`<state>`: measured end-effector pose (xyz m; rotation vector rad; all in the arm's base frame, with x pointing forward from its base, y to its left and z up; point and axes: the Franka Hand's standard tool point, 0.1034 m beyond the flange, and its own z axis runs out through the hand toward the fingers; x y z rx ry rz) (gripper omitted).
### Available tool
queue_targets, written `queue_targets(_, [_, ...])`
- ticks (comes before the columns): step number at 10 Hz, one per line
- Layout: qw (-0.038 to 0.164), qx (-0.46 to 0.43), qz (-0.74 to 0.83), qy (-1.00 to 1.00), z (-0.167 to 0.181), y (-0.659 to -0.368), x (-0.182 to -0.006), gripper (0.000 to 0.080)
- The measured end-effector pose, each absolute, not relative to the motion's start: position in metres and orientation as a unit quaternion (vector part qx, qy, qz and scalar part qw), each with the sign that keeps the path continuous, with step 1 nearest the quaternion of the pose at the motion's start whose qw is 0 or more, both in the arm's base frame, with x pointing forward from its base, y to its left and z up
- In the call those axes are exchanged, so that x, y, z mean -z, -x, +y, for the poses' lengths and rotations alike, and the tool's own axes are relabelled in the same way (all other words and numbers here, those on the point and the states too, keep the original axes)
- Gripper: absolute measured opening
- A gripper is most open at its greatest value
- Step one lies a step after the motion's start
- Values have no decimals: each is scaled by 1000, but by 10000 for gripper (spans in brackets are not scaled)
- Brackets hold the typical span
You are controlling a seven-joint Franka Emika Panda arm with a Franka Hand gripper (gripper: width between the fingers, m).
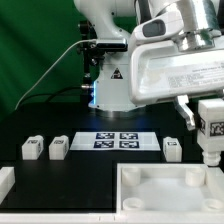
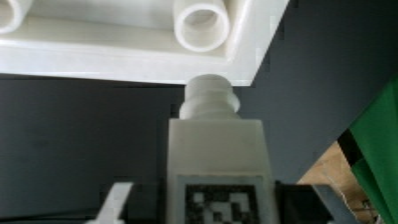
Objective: Assemble one leg
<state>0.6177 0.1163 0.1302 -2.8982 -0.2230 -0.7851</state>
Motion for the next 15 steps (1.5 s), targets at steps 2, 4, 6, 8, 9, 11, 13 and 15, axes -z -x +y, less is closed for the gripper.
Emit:
queue_targets(2, [67, 259, -74, 961, 120, -618, -112, 290])
queue_targets(4, [66, 255, -71, 962, 117, -614, -97, 290])
queue_targets(6, [67, 248, -69, 964, 117, -612, -86, 290])
queue_targets(8, [66, 247, -67, 964, 114, -613, -82, 290])
queue_targets(9, [66, 246, -67, 965, 115, -613, -81, 290])
queue_targets(11, [67, 247, -67, 964, 115, -616, -81, 290])
queue_targets(13, [67, 247, -66, 964, 116, -617, -79, 290])
queue_targets(15, [68, 248, -66, 964, 116, -618, -79, 290])
